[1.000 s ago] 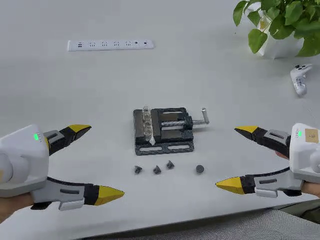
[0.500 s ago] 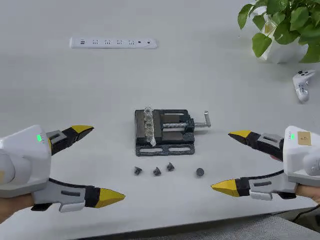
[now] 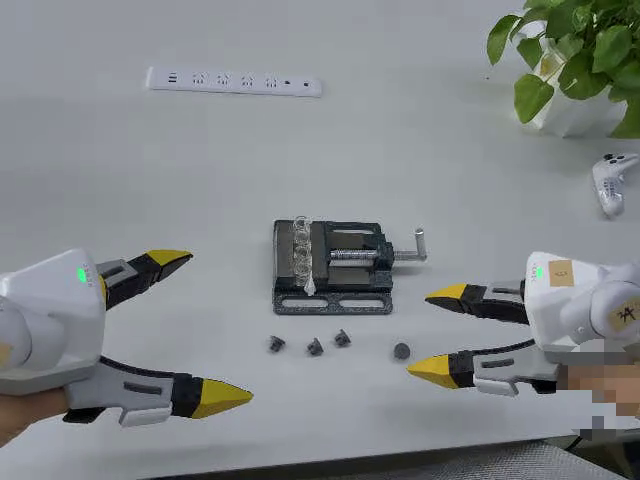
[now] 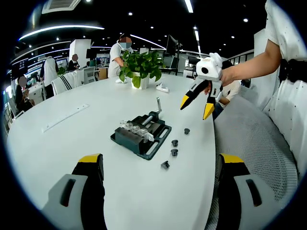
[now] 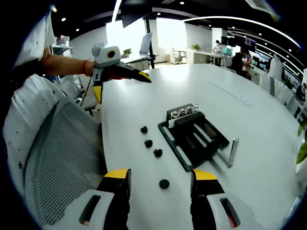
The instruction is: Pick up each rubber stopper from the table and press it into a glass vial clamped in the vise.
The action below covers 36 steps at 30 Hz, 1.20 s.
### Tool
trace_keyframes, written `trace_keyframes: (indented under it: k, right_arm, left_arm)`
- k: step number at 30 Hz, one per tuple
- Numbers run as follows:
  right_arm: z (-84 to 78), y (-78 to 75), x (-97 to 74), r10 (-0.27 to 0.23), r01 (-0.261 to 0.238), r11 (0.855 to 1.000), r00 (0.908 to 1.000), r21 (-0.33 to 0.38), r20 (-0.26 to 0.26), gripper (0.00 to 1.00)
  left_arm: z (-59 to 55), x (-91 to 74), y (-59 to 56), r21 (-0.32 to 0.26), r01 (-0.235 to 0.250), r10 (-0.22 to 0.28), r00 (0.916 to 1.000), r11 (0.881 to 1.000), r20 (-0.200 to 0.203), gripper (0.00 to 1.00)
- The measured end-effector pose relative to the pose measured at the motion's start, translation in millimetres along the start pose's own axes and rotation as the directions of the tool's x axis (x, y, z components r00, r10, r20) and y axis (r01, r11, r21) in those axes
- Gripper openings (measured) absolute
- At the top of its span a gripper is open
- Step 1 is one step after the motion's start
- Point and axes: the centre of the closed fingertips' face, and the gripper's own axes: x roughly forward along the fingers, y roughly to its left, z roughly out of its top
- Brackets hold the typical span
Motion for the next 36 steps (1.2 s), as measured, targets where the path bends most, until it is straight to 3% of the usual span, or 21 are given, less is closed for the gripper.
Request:
trace_keyframes:
  k: [4, 7, 11, 19, 28, 36]
  right_arm:
    - [-4.7, 0.4, 5.8, 0.013, -0.014, 1.0, 0.9979, -0.016, -0.064, 0.39]
    - [-18.7, -2.1, 10.8, 0.021, -0.03, 0.998, 0.987, -0.054, -0.159, 0.33]
    - [-22.1, -1.5, 19.2, 0.036, -0.05, 0.996, 0.9827, -0.074, -0.182, 0.29]
    - [-36.9, -4.7, 28.5, 0.024, -0.081, 0.982, 0.9508, -0.173, -0.309, 0.19]
    - [-43.7, -5.0, 35.2, 0.024, -0.116, 0.966, 0.9306, -0.233, -0.365, 0.16]
    - [-44.0, -4.5, 36.6, 0.027, -0.133, 0.958, 0.9253, -0.256, -0.378, 0.13]
  left_arm:
    - [-1.8, 0.6, 0.6, -0.003, 0.0, 0.0, 1.0, 1.0, 0.001, 0.99]
    - [-2.7, 0.9, 0.5, -0.01, 0.0, 0.0, 1.0, 1.0, 0.007, 0.99]
    - [-3.3, 0.8, 0.8, -0.015, -0.001, 0.001, 0.9999, 1.0, 0.013, 0.99]
    - [-3.0, 0.0, 2.9, -0.027, -0.008, 0.008, 0.9996, 1.0, 0.028, 0.99]
    - [-3.4, -0.9, 5.7, -0.041, -0.017, 0.018, 0.9991, 0.999, 0.039, 0.99]
    - [-3.9, -1.2, 7.4, -0.05, -0.022, 0.025, 0.9987, 0.999, 0.044, 0.99]
